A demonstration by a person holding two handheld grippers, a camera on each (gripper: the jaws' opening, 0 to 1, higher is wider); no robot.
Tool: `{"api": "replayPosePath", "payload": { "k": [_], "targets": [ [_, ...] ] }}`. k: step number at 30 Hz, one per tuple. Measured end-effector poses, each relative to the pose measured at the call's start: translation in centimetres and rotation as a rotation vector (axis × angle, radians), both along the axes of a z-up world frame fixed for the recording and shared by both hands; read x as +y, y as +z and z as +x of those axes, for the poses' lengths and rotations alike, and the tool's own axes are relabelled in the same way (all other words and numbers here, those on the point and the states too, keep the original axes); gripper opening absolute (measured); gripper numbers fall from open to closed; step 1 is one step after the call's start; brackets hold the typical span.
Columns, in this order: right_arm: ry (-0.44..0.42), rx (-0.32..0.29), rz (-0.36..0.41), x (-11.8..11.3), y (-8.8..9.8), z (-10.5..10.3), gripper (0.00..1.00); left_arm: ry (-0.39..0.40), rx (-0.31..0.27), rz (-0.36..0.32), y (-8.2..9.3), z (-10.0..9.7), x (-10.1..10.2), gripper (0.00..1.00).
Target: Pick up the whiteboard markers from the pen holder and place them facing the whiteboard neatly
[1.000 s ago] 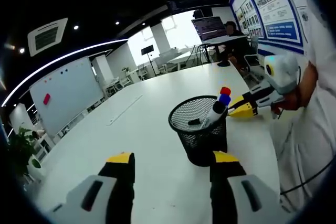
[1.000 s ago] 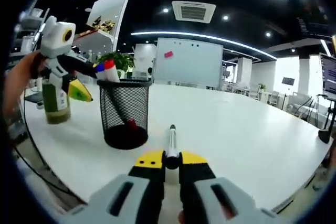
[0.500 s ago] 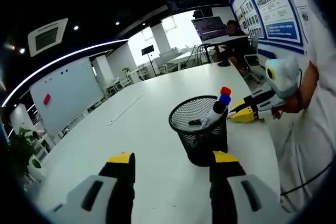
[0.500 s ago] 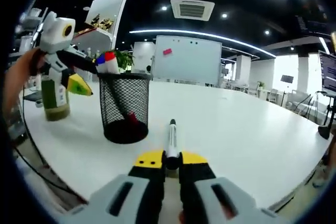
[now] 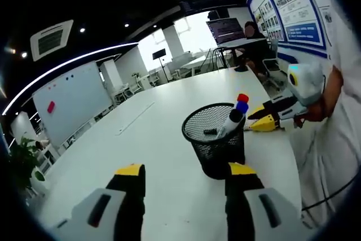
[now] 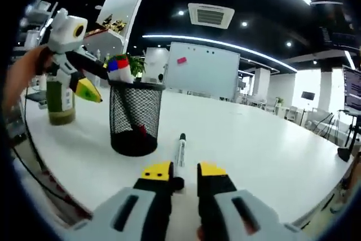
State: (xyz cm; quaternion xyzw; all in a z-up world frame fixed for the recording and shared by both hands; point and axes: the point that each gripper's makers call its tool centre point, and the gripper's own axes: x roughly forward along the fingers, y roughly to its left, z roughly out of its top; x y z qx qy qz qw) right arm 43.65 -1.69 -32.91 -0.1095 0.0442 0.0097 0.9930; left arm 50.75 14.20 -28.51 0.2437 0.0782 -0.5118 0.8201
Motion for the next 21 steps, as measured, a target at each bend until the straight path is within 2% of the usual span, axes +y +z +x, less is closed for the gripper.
{"api": "replayPosePath", "payload": {
  "k": [2, 9, 21],
  "targets": [
    [0.018, -0.032, -0.041, 0.3, 0.9, -0.1, 0.18, 0.000, 0.000, 0.000, 0.0, 0.0, 0.0, 0.58],
    [0.072, -0.056, 0.011, 0.8, 1.8, 0.1, 0.18, 0.001, -0.001, -0.001, 0.0, -0.1, 0.0, 0.58],
    [0.133, -0.033, 0.052, 1.6, 1.8, 0.1, 0.17, 0.002, -0.002, -0.001, 0.0, -0.2, 0.0, 0.58]
  ]
}}
